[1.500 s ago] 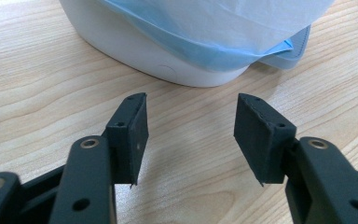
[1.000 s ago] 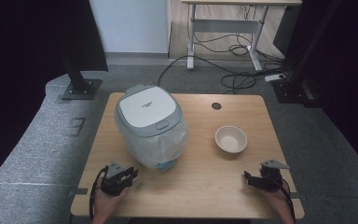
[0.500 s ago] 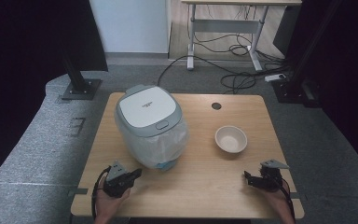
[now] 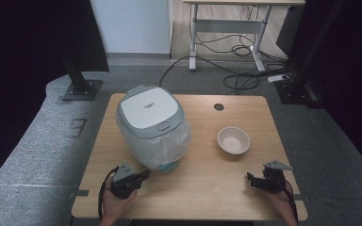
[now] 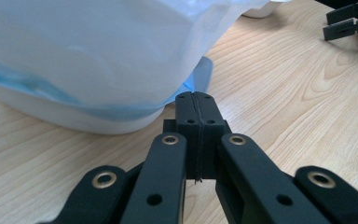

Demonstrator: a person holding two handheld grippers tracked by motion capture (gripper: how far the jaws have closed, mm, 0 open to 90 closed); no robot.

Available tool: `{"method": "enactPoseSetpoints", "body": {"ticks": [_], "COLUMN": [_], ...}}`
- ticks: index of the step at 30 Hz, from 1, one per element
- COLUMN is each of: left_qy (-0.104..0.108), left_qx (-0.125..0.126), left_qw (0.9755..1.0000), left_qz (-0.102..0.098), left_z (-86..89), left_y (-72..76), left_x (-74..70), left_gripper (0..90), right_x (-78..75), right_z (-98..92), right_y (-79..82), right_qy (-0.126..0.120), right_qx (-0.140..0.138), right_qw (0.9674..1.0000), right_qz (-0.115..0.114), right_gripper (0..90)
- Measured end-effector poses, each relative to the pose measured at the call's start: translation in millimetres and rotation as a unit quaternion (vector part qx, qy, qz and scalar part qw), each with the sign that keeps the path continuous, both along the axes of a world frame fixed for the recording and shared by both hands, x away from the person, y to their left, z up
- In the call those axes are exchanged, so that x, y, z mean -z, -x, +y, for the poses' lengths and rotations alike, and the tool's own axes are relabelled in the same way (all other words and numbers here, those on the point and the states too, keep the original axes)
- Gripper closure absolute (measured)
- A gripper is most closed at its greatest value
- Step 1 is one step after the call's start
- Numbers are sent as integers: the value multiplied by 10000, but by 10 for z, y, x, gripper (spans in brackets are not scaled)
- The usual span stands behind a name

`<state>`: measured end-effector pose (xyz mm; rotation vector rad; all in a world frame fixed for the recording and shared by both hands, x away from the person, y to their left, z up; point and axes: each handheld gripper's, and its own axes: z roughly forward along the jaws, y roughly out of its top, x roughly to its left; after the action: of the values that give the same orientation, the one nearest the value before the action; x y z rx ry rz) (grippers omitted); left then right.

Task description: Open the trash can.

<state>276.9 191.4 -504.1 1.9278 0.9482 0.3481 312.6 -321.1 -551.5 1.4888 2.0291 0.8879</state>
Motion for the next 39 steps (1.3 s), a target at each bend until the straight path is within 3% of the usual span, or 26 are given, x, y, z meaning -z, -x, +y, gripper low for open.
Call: {"method": "enactPoseSetpoints", "body": {"ticks": [39], "left_qy": [-162], "left_qx": [343], "left_qw": [9993], "left_qz": [13], "left_z": [-552], "left_y": [-226], "left_x": [-21], "left_gripper": [900], "right_x": [0], "right_z": [-1], "right_y": [-9], "right_qy": [1], "right_qx": [29], "right_qw": [10000], "right_qz": [0], "right_gripper": [157]}}
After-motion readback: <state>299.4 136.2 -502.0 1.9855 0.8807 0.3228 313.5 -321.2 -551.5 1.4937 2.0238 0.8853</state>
